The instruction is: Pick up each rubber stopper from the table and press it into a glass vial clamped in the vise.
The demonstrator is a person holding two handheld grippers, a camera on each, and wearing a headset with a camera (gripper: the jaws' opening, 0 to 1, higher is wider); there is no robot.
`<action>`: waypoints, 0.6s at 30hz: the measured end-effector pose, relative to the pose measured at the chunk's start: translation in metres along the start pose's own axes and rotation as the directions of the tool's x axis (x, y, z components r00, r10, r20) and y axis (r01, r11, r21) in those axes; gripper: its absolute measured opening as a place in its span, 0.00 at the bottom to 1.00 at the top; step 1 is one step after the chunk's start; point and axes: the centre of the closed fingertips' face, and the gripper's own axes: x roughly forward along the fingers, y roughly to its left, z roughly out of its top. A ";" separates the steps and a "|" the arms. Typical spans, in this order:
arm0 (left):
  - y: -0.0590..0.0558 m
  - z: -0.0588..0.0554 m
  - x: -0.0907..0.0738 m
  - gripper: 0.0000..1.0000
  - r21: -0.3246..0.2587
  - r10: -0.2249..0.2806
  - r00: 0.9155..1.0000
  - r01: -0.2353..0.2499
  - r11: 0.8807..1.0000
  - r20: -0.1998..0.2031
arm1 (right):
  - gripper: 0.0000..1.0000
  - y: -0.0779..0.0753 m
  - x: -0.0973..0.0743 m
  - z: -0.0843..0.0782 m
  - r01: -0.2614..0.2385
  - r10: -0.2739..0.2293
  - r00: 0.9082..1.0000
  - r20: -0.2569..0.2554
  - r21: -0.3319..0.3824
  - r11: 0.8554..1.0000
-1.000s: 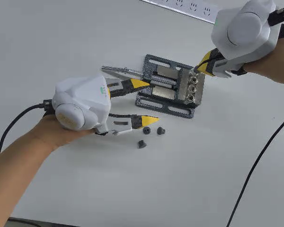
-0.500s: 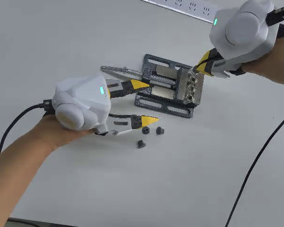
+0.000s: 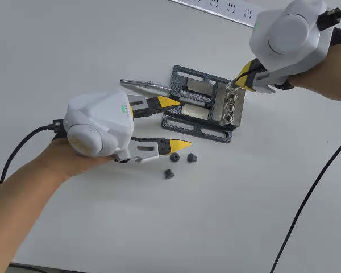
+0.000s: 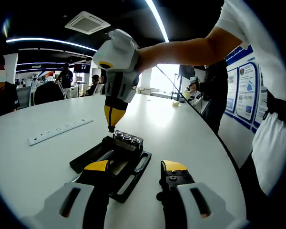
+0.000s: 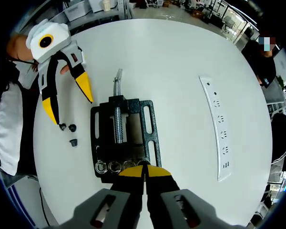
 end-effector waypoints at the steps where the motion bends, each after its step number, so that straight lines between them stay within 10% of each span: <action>1: 0.000 0.000 0.000 0.40 0.000 0.000 1.000 0.000 1.000 0.000 | 0.00 0.000 0.000 0.000 -0.001 0.001 1.000 -0.001 0.000 1.000; 18: 0.002 0.002 0.003 0.39 -0.003 -0.001 1.000 0.001 1.000 0.001 | 0.00 0.000 0.002 -0.001 -0.002 0.002 1.000 -0.015 -0.014 1.000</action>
